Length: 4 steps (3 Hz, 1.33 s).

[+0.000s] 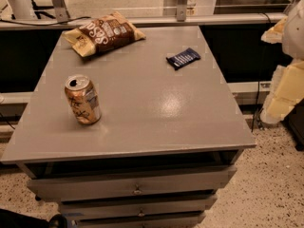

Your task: Move orange can near brown chip bag

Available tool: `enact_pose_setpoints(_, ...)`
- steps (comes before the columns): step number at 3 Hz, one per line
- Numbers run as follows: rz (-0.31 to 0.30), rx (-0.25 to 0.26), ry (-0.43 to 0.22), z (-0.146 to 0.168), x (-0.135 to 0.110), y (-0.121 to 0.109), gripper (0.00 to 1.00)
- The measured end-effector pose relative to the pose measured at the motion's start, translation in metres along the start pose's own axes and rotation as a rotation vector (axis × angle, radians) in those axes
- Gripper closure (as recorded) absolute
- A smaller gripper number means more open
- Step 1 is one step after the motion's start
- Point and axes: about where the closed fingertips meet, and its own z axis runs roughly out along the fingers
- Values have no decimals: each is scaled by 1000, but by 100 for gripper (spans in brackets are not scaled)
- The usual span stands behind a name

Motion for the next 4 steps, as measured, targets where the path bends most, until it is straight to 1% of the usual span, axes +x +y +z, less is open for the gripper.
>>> enact_pose_setpoints(1, 0, 0, 0, 0, 0, 0, 0)
enact_pose_setpoints(2, 3, 5, -19, 1, -2, 1, 0)
enact_pose_setpoints(3, 14, -4, -111, 22, -15, 7, 0)
enact_pose_setpoints(4, 14, -35, -287, 63, -45, 15, 0)
